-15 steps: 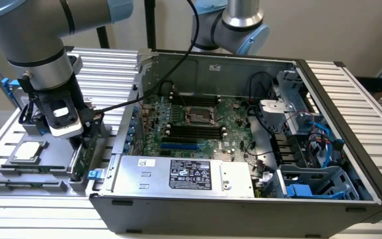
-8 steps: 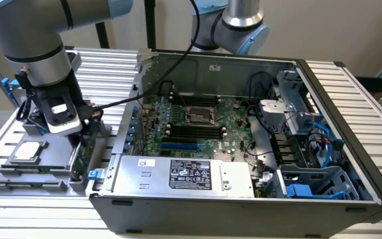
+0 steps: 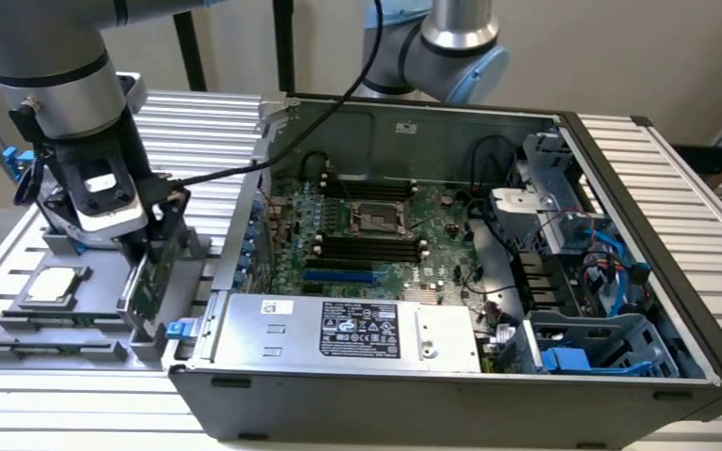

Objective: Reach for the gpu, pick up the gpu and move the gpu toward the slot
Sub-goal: 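Pick up the gpu and move the gpu toward the slot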

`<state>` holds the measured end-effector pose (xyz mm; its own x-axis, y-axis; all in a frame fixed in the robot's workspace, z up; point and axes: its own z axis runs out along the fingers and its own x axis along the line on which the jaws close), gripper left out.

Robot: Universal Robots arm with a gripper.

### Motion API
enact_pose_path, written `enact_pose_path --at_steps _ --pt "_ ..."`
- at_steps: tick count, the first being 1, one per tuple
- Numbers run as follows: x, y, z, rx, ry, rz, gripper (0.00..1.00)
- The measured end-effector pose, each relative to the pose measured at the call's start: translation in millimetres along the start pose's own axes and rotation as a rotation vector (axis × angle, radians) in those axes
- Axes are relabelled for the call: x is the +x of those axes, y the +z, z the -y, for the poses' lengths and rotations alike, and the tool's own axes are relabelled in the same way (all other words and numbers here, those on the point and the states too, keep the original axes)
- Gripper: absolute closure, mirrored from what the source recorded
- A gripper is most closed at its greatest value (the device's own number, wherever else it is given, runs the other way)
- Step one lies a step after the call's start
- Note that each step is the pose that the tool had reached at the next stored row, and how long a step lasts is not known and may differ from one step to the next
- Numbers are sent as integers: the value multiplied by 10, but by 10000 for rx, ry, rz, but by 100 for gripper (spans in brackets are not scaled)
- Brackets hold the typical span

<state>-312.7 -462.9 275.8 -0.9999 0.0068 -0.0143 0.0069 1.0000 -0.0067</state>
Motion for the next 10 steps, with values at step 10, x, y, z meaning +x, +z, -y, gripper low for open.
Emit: enact_pose_path --at_steps 10 --pt "-39 -444 8 -50 -2 -2 74"
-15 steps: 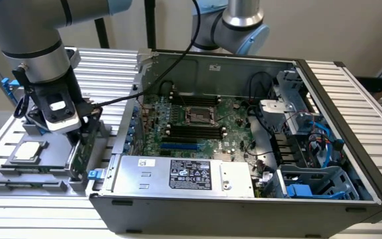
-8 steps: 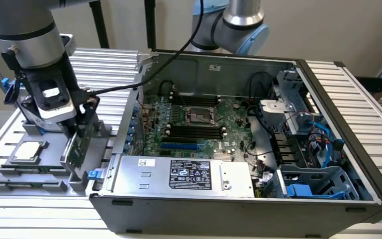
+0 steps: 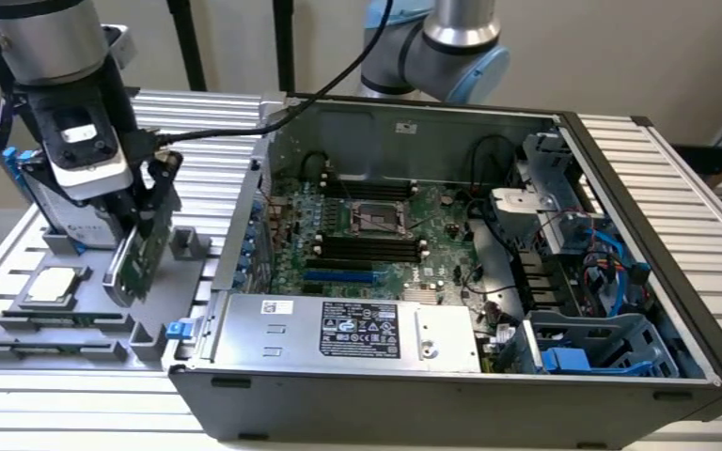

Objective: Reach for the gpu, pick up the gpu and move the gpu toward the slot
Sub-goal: 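Pick up the gpu and move the gpu toward the slot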

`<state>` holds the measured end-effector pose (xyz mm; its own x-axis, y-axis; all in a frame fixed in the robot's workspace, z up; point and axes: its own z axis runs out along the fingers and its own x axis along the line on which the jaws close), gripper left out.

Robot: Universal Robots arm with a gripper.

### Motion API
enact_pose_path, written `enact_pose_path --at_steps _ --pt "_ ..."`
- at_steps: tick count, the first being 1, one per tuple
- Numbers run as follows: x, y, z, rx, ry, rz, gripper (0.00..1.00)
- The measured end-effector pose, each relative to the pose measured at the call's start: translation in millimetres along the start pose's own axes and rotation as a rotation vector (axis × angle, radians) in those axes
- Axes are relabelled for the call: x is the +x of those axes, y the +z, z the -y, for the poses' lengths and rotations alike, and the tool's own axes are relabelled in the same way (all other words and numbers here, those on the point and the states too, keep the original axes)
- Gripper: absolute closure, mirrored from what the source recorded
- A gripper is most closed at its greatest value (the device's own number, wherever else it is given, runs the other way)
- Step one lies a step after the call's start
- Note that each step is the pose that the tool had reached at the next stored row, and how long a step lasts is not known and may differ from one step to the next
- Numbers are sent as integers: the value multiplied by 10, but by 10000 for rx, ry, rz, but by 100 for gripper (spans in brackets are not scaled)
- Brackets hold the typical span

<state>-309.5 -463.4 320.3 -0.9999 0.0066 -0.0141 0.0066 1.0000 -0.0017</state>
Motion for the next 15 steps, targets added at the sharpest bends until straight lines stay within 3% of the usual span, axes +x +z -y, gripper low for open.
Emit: enact_pose_path --at_steps 6,15 --pt "-117 -273 17 -16 -14 -19 74" --pt "-398 -676 44 -42 -47 -58 74"
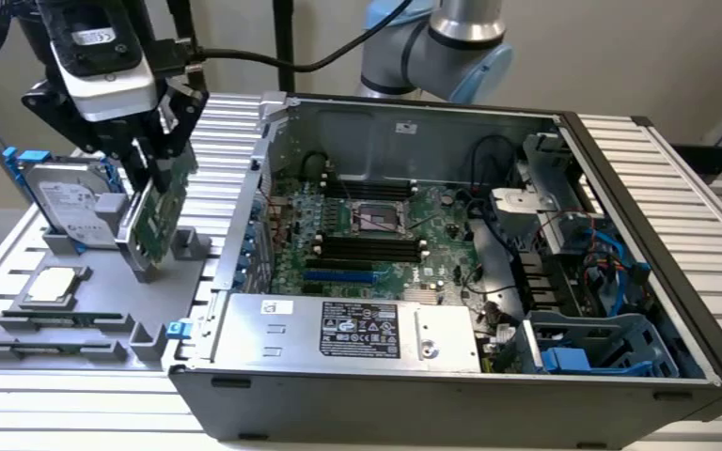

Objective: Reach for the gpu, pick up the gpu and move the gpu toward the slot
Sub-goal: 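Pick up the gpu and move the gpu toward the slot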

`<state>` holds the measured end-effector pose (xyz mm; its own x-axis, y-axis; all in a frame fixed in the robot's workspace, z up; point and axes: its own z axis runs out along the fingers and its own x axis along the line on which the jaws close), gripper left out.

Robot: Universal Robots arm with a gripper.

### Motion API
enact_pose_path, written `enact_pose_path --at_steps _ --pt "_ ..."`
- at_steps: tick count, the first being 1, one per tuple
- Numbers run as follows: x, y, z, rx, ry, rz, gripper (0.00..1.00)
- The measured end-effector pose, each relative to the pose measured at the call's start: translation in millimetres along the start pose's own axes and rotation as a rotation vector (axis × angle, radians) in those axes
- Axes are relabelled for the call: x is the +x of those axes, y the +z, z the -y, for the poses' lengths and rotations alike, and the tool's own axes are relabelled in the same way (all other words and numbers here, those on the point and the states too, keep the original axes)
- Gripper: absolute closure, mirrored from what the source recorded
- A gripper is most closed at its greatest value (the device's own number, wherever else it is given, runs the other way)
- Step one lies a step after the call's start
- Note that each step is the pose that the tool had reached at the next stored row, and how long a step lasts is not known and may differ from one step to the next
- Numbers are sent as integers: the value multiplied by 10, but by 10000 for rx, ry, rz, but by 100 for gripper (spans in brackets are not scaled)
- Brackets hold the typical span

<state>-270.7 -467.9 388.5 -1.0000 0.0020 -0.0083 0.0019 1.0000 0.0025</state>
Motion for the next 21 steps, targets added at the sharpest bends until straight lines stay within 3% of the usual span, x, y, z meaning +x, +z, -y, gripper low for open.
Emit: enact_pose_path --at_steps 5,11,15,21 --pt "-216 -225 10 -23 -3 -44 74" --pt "-493 -428 13 -84 -3 -155 74" --pt "-673 -457 14 -104 -2 -231 74" --pt "-947 -458 14 -135 -1 -286 74"
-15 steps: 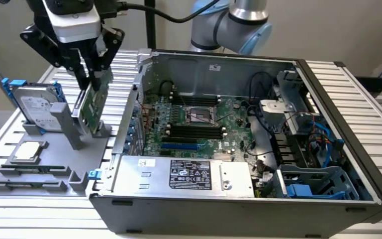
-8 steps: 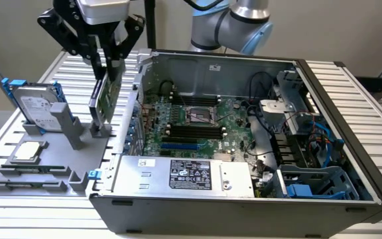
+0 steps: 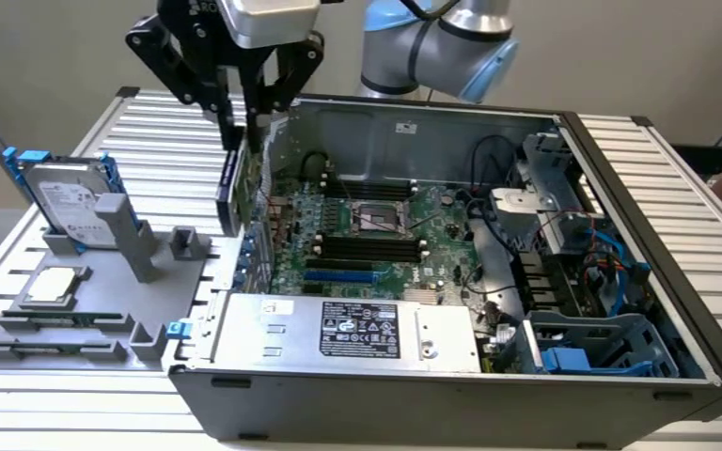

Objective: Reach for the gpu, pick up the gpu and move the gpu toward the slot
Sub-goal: 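Pick up the gpu and move the gpu toward the slot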

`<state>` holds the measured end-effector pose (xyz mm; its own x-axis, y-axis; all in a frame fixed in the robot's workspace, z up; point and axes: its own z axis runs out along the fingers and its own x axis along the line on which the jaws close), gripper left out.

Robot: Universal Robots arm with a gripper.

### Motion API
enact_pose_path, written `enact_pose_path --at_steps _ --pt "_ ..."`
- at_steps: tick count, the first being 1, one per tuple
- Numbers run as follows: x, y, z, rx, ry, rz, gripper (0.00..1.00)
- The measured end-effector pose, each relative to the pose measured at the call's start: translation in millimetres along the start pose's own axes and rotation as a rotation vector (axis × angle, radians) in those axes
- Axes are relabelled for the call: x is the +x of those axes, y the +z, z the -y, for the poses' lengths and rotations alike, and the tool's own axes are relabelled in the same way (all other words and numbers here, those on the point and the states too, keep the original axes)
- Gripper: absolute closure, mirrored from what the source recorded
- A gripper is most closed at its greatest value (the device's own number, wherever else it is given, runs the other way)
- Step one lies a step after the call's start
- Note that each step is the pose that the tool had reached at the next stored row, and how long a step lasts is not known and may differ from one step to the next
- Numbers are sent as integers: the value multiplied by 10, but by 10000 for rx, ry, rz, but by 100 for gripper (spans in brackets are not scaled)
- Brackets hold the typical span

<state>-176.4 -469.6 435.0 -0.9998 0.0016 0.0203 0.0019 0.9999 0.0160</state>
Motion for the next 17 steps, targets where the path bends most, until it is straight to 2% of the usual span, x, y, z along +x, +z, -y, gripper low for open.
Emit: enact_pose_path --at_steps 12,17 --pt "-545 -10 -5 -26 0 -43 74" --pt "-748 6 -61 -26 0 -61 74"
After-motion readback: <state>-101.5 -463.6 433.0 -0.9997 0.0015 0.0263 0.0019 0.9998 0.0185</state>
